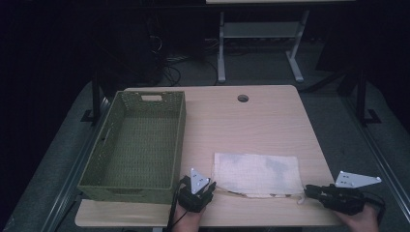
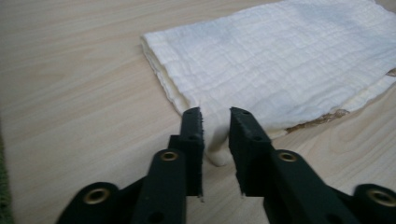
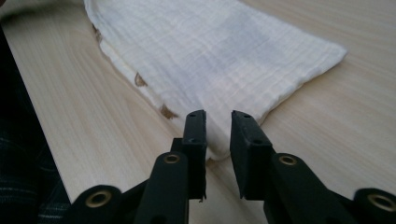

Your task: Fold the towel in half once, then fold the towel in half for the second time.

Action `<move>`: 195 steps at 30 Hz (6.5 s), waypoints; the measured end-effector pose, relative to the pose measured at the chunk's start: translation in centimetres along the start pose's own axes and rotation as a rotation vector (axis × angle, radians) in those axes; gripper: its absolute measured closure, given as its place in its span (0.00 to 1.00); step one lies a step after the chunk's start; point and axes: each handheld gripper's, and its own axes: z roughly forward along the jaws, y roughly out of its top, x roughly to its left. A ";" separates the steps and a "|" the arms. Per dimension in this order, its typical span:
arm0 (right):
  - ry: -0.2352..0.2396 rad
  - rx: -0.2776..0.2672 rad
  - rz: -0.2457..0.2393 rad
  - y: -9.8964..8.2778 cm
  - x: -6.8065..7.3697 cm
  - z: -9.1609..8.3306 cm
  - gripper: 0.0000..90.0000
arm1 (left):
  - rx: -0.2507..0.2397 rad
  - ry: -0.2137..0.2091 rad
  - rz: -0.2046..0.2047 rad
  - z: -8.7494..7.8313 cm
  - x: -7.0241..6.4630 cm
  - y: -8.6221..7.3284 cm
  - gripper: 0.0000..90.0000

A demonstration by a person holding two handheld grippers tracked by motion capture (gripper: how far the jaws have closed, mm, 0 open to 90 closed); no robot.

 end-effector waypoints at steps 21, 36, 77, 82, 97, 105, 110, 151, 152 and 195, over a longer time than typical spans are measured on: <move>-0.084 0.008 -0.001 5.3 -4.4 4.2 0.70 | 0.035 0.025 0.031 6.2 3.7 5.1 0.66; -0.118 0.077 0.042 6.0 -8.3 7.4 0.74 | 0.072 0.042 0.053 9.0 5.6 6.3 0.66; -0.173 -0.030 -0.021 10.0 -11.1 9.0 0.96 | -0.009 0.017 0.002 9.6 7.6 7.7 0.96; -0.155 -0.046 -0.017 9.6 -10.8 8.0 0.96 | -0.023 0.017 -0.004 9.1 7.3 7.6 0.96; -0.133 -0.076 -0.027 8.5 -8.6 5.9 0.96 | -0.081 0.044 0.034 6.7 5.6 6.7 0.96; -0.115 -0.077 -0.020 7.3 -8.0 5.0 0.96 | -0.097 0.021 0.057 5.6 4.5 6.0 0.96; -0.111 -0.059 -0.039 6.7 -7.3 4.7 0.96 | -0.089 0.012 0.071 5.1 4.1 5.5 0.96; -0.046 -0.033 -0.051 4.4 -4.1 2.7 0.93 | -0.057 -0.095 0.093 2.1 0.6 3.4 0.88; -0.038 -0.019 -0.049 4.5 -4.2 3.1 0.94 | -0.045 -0.107 0.091 2.4 0.5 3.3 0.89; -0.083 0.156 -0.041 5.4 -4.2 6.6 1.00 | 0.124 -0.254 0.169 4.1 2.2 4.3 0.38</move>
